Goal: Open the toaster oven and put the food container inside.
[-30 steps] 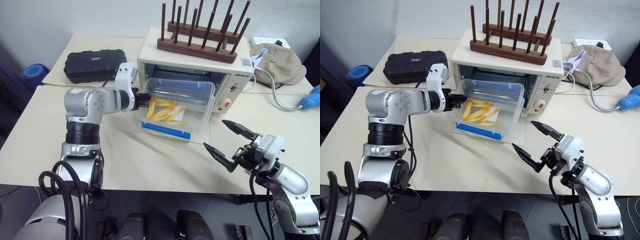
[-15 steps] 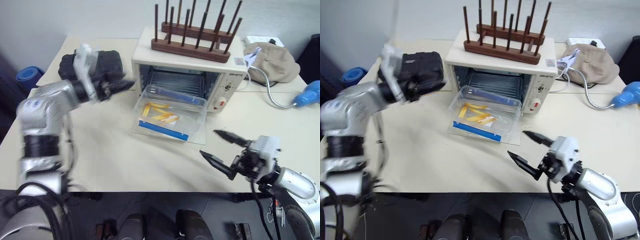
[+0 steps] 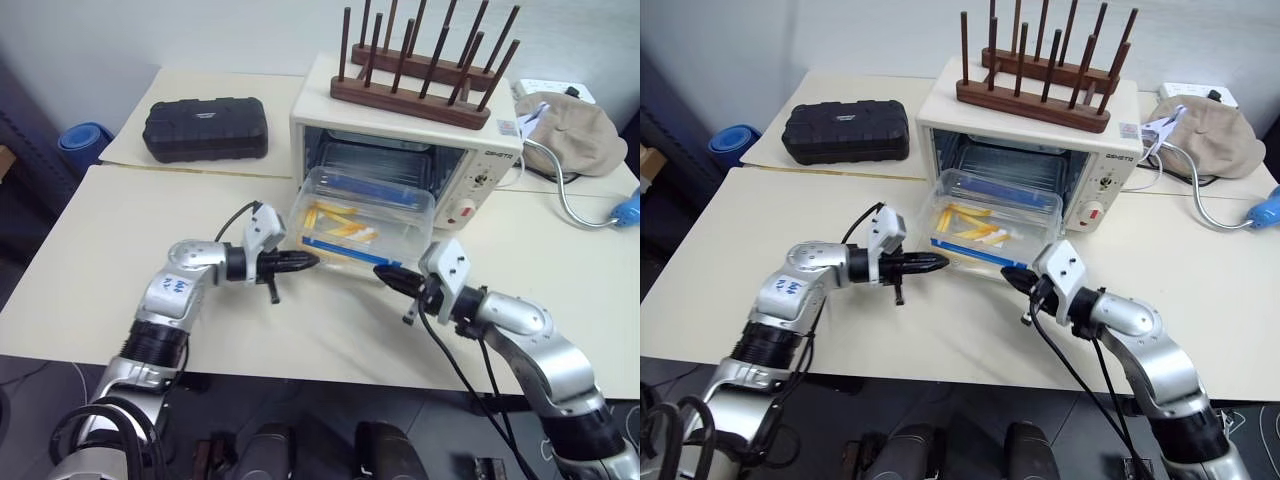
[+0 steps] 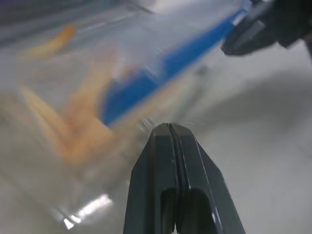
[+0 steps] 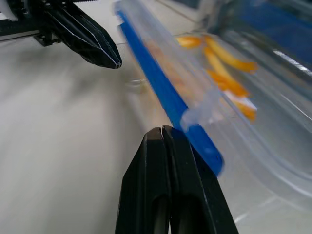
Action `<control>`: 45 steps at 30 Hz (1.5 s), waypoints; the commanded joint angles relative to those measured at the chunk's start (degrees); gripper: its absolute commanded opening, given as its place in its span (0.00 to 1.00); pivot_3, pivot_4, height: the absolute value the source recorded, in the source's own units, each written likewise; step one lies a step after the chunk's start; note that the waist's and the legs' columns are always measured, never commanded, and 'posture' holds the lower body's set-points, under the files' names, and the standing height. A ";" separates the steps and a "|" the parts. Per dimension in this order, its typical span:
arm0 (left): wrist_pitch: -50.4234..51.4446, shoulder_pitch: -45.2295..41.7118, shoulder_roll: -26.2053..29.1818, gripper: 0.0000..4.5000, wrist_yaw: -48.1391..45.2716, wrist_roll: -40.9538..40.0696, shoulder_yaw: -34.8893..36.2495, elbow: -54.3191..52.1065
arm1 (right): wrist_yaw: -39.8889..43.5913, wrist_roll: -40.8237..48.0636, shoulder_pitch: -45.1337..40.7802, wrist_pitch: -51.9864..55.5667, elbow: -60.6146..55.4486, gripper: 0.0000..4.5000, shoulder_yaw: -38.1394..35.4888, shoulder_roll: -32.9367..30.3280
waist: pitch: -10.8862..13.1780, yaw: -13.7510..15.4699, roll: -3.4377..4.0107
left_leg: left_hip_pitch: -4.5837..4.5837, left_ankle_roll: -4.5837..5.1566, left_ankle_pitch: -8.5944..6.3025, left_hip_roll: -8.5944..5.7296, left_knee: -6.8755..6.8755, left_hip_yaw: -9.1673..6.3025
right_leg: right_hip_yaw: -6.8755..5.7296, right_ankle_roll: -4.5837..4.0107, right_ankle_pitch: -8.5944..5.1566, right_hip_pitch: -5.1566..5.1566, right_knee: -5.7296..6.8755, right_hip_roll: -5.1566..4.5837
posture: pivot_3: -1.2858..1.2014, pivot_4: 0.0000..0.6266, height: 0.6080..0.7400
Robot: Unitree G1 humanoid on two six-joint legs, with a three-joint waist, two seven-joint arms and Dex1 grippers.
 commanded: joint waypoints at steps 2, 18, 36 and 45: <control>-1.67 -4.60 -4.80 0.00 7.54 -0.84 5.17 4.20 | -2.27 -4.12 -7.16 -4.55 7.56 0.01 -0.58 3.60 | 0.00 -0.57 0.00 | -0.01 -0.01 0.01 -0.02 -0.02 0.04 | -0.03 0.00 0.00 -0.05 0.00 -0.01 | 0.52 0.24 1.00; -4.93 -8.64 -3.16 0.12 4.38 -2.62 10.13 12.20 | -0.31 -1.48 -10.75 -4.27 11.37 0.00 -8.21 4.44 | 0.00 -1.34 0.00 | -0.02 -0.07 0.04 0.02 -0.05 -0.01 | -0.15 0.01 0.00 -0.04 -0.01 -0.03 | 0.52 0.24 1.00; -11.86 13.56 17.32 1.00 -24.47 -13.24 17.98 -1.48 | 17.56 1.85 -3.63 -15.36 23.76 0.00 -10.13 1.63 | 0.05 -1.33 0.10 | 0.22 -0.07 0.01 0.17 -0.09 0.22 | 0.07 -0.01 0.00 0.08 -0.04 -0.07 | 0.52 0.24 1.00; -18.00 17.95 14.16 1.00 -16.21 -11.22 22.28 -1.89 | 16.86 15.04 -11.03 -17.34 20.14 0.00 -18.47 8.77 | 0.06 -1.41 0.11 | 0.17 -0.09 0.01 0.20 -0.07 0.11 | -0.04 0.00 0.00 0.06 -0.03 -0.06 | 0.52 0.24 1.00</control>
